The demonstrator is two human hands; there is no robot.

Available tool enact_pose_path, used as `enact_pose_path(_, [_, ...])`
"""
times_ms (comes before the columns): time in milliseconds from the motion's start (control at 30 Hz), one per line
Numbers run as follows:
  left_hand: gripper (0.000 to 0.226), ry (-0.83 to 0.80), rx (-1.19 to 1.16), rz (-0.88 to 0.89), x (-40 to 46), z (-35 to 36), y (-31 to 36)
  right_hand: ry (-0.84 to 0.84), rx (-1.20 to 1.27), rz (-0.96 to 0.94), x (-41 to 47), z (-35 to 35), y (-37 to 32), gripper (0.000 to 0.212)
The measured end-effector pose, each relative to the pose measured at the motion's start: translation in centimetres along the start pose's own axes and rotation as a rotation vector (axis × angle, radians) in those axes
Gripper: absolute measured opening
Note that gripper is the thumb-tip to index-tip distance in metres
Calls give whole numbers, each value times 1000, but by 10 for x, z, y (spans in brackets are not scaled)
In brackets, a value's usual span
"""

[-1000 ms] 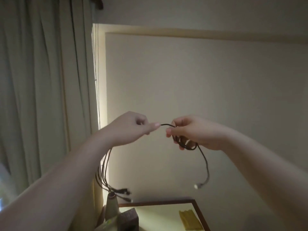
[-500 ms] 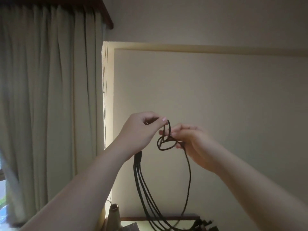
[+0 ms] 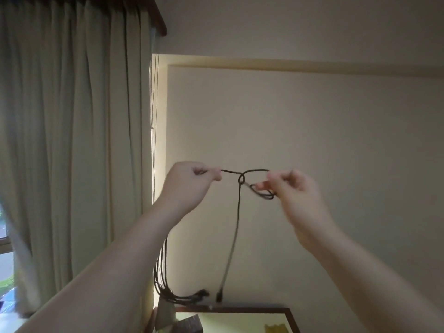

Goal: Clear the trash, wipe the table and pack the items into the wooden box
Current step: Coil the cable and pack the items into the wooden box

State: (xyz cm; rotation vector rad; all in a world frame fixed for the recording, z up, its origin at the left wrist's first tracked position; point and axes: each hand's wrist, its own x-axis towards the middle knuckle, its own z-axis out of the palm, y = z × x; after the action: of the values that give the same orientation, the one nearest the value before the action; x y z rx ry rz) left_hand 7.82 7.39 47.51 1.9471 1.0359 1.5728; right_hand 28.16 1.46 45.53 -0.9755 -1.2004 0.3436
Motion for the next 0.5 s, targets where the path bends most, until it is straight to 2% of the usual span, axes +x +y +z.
enact_pose_path(100, [24, -47, 6, -102, 5, -13, -26, -39, 438, 179, 11, -11, 6, 15])
enact_pose_path(167, [24, -74, 6, -143, 3, -14, -35, -119, 515, 256, 13, -15, 15, 20])
enact_pose_path(267, [23, -33, -5, -166, 2, -17, -42, -380, 439, 363, 11, -27, 23, 18])
enact_pose_path(333, [23, 8, -12, -159, 3, -23, -45, -518, 200, 385, 13, -40, 25, 14])
enact_pose_path(400, [25, 31, -9, -135, 3, -29, -45, -601, -271, 311, 17, -48, 29, 6])
enact_pose_path(500, [27, 1, 50, -89, 2, -32, -44, -537, -813, 164, 31, -55, 35, 24])
